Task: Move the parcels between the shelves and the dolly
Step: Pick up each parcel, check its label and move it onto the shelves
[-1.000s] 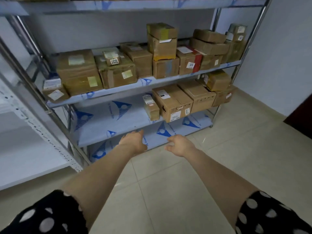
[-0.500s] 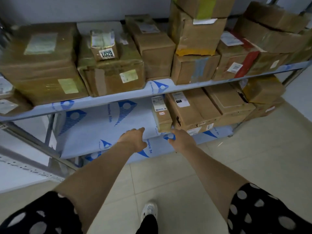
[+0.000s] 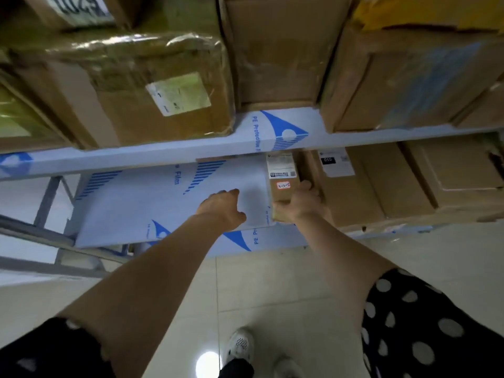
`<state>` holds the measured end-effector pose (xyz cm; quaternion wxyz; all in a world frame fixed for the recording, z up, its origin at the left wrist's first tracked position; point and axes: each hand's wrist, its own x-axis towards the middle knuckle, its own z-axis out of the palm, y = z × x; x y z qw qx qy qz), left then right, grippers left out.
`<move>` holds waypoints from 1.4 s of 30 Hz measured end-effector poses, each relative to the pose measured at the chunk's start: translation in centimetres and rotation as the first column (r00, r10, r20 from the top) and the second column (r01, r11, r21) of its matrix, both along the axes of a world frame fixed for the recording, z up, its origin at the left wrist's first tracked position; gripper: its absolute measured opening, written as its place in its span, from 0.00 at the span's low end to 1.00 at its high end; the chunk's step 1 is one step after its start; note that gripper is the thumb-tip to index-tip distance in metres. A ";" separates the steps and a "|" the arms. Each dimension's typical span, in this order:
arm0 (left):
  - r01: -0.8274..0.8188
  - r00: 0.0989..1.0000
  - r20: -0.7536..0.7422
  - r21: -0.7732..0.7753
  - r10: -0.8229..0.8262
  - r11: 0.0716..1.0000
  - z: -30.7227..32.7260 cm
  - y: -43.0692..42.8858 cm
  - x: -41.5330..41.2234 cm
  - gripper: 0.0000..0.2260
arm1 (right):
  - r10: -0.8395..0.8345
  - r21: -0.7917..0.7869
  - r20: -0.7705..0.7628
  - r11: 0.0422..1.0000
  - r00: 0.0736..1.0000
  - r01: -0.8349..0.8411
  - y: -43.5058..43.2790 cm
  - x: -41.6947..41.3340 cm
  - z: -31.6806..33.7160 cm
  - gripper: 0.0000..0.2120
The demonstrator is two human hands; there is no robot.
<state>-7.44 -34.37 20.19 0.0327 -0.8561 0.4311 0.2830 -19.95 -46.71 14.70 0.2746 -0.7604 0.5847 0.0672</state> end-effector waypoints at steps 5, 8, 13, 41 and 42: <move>-0.089 0.996 -0.012 -0.015 0.089 0.996 -1.7 0.2 0.3 0.26 | 0.019 0.007 -0.026 1.000 0.999 -0.019 -1.3 1.7 -2.6 0.48; -0.138 0.990 -0.006 -0.008 0.138 0.990 -1.7 1.3 0.1 0.25 | 0.029 -0.007 -0.006 1.000 1.000 -0.029 -0.9 1.4 -2.4 0.43; -0.235 0.972 -0.019 0.028 0.236 0.972 1.5 5.0 -1.0 0.25 | 0.138 0.137 0.146 0.978 0.980 -0.158 3.2 -0.7 1.2 0.28; -0.871 0.468 0.352 0.028 0.810 0.491 19.7 73.7 -26.5 0.40 | 0.855 -0.025 0.330 -0.416 -0.400 -0.909 67.6 -5.3 22.4 0.55; -0.911 0.389 0.320 -0.006 0.864 0.412 19.8 77.2 -28.5 0.41 | 0.840 -0.002 0.376 -0.420 -0.390 -0.907 71.2 -6.5 22.6 0.60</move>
